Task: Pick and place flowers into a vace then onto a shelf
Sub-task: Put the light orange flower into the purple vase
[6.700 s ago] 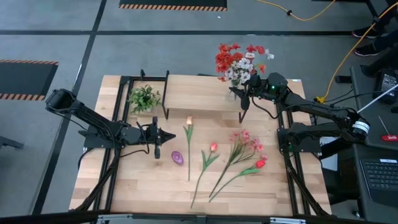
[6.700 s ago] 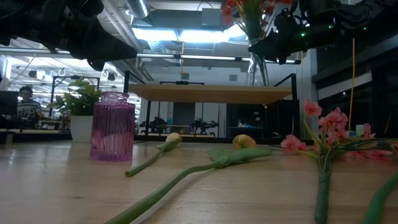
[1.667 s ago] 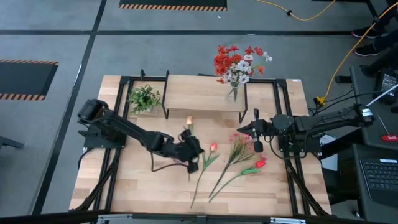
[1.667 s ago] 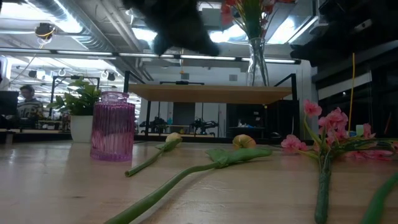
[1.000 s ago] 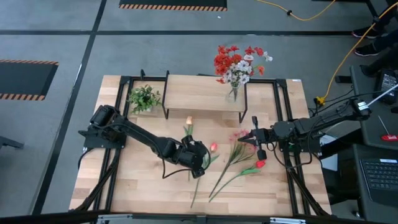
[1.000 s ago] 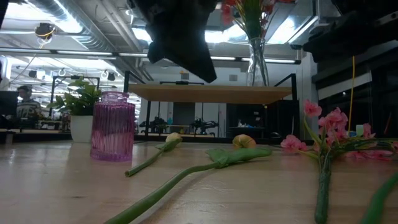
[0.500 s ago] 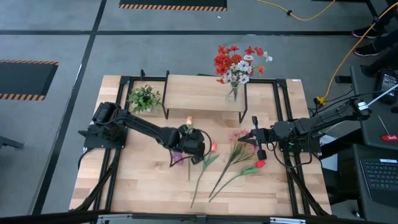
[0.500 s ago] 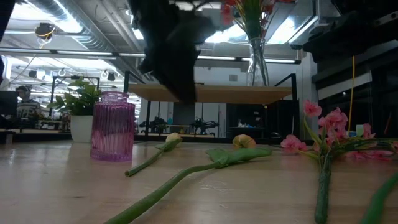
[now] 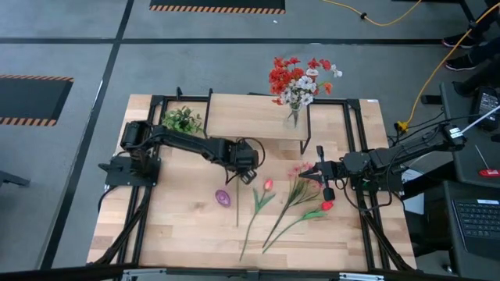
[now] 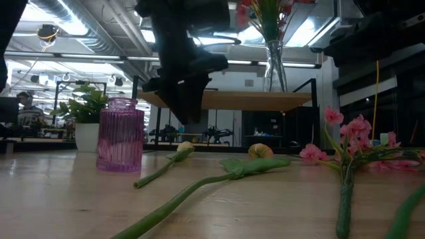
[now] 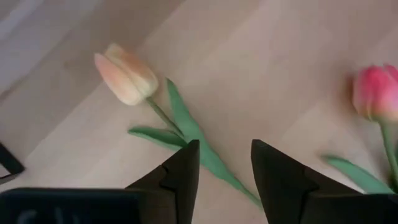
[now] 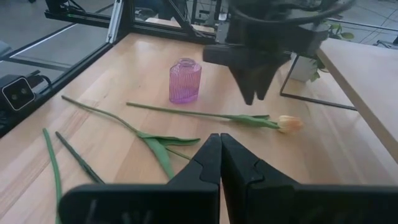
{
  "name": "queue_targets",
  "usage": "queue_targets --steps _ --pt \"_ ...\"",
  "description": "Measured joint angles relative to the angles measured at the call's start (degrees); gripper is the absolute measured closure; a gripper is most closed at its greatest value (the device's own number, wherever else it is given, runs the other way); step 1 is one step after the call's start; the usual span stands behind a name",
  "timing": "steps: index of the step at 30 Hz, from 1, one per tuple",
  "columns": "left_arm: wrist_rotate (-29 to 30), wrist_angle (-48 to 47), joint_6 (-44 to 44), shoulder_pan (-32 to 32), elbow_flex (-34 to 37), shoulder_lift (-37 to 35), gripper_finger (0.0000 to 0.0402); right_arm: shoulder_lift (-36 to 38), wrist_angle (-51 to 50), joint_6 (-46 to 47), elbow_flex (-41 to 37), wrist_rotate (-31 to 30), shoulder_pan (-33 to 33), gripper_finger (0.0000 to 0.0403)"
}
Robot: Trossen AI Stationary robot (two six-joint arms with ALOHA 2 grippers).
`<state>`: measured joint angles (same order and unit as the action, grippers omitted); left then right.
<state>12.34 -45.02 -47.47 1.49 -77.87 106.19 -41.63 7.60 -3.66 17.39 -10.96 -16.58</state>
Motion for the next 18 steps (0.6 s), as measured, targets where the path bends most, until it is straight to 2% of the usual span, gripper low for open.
queue_targets --steps 7,12,18 --pt "-0.05 -0.3 -3.58 -0.73 0.42 -0.04 0.0262 0.02 -1.04 -0.76 0.0 -0.02 0.0 0.0398" --pt "-1.13 -4.46 -8.51 -0.67 1.65 -0.07 0.0262 0.02 -2.63 -0.96 0.0 -0.02 0.0 0.0398" --pt "-1.86 -1.4 -10.47 -0.69 4.51 -0.07 0.0262 0.02 -2.65 -0.96 0.0 -0.04 0.0 0.0398"
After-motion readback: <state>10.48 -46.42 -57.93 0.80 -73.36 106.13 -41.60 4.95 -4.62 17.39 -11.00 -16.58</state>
